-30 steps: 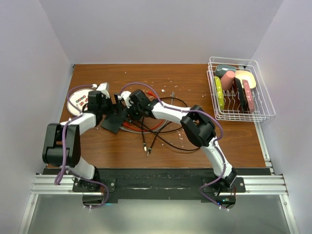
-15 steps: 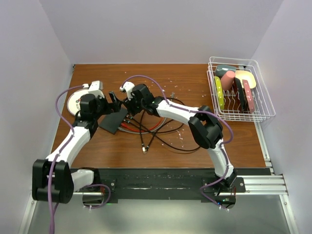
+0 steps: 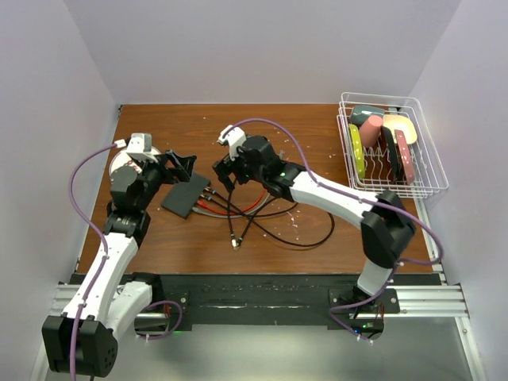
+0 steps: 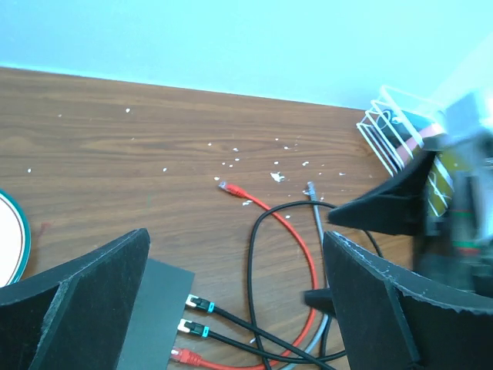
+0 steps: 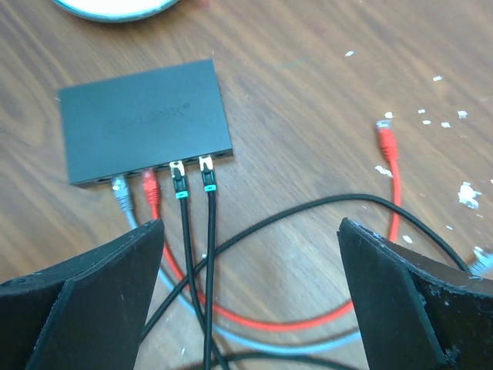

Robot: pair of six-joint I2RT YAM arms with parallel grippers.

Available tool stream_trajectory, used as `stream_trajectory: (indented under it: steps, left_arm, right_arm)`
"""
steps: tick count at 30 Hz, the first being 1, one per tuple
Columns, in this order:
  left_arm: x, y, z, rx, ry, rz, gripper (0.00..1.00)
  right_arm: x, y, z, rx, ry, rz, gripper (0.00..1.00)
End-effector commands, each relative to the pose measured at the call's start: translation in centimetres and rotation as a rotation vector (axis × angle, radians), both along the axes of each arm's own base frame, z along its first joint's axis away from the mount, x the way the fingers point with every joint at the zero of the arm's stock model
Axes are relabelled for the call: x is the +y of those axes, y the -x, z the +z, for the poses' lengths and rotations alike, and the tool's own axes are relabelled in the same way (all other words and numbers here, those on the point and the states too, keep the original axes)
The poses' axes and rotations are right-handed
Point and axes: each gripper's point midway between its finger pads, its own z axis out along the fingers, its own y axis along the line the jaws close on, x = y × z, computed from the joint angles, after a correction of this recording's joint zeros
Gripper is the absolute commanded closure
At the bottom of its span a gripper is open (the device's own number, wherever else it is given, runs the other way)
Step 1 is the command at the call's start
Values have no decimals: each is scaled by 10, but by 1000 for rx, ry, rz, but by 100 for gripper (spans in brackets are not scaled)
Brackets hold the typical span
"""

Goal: Insert the plug into the switch port

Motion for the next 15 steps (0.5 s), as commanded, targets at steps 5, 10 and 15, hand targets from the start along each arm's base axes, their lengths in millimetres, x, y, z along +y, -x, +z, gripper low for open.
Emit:
stream_trajectory:
  steps: [5, 10, 15]
  left_arm:
    - [-5, 14, 41, -98, 34, -30, 0]
    - [-2, 23, 54, -152, 36, -17, 0]
    - [-7, 30, 65, -201, 50, -47, 0]
  right_arm:
    - [-39, 30, 65, -83, -160, -57, 2]
    - [-67, 55, 72, -85, -212, -77, 1]
    - [-97, 76, 85, -115, -274, -112, 2]
